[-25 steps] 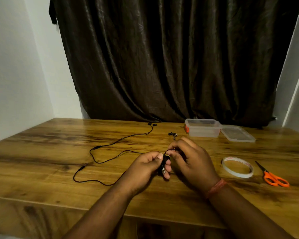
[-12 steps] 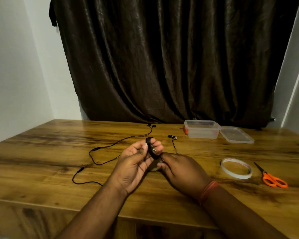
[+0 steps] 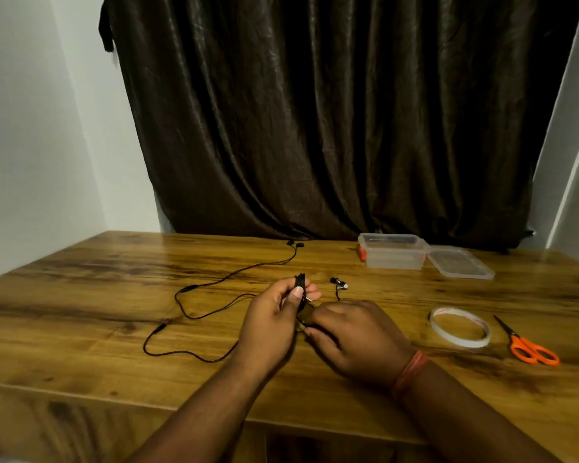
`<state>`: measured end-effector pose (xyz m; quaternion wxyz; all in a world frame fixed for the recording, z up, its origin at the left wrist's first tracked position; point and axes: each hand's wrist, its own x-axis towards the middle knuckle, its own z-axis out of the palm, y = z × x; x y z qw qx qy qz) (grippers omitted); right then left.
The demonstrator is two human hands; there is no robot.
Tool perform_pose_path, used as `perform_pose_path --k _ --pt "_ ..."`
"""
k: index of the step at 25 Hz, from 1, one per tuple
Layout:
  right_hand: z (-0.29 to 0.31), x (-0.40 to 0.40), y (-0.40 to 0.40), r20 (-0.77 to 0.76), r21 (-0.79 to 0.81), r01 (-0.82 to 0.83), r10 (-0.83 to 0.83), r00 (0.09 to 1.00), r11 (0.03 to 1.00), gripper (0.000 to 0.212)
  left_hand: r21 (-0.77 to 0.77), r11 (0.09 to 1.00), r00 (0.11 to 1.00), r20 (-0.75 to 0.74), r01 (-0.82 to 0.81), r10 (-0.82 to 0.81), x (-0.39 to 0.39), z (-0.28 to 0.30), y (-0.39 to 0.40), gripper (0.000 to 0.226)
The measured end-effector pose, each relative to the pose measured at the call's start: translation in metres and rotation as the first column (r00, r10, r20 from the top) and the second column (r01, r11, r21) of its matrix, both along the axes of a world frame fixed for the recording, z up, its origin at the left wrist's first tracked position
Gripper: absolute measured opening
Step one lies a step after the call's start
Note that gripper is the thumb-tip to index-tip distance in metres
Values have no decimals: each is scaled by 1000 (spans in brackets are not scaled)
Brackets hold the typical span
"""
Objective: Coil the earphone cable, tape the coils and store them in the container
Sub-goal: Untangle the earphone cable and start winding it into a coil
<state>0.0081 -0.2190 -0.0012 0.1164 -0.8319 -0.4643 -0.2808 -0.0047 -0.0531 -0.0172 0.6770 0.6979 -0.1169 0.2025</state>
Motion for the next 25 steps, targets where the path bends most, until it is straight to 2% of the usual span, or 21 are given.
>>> perform_pose_path --k 3,5,8,10,12,15,17,21,25 --pt "3 0 -4 -26 39 -3 4 1000 999 7 213 977 1000 11 -19 17 3 -6 2 26" --pt "5 3 -11 -55 112 9 -2 998 994 7 282 959 999 -35 41 -33 4 -10 1 19" --pt "7 7 -17 -104 242 43 -18 994 969 2 98 963 961 -143 250 -235 1 -11 -4 30" --pt "5 9 -17 -149 335 44 7 989 941 5 -43 933 916 -178 357 -359 0 -7 -2 32" --pt "5 11 -15 -171 419 37 39 985 907 12 -120 897 879 -178 426 -442 -3 -2 1 26" --pt "4 14 -13 -212 460 48 57 976 887 11 -175 859 845 -166 482 -508 -8 5 4 15" --pt "2 16 -12 -274 425 74 51 960 902 12 -232 840 838 -139 490 -527 -11 8 6 13" --pt "-5 16 -9 -358 255 81 16 934 964 9 -455 761 846 -29 463 -532 -8 12 12 15" --pt "-7 16 -7 -346 89 67 -32 938 994 13 -577 691 866 59 436 -497 -2 11 17 19"
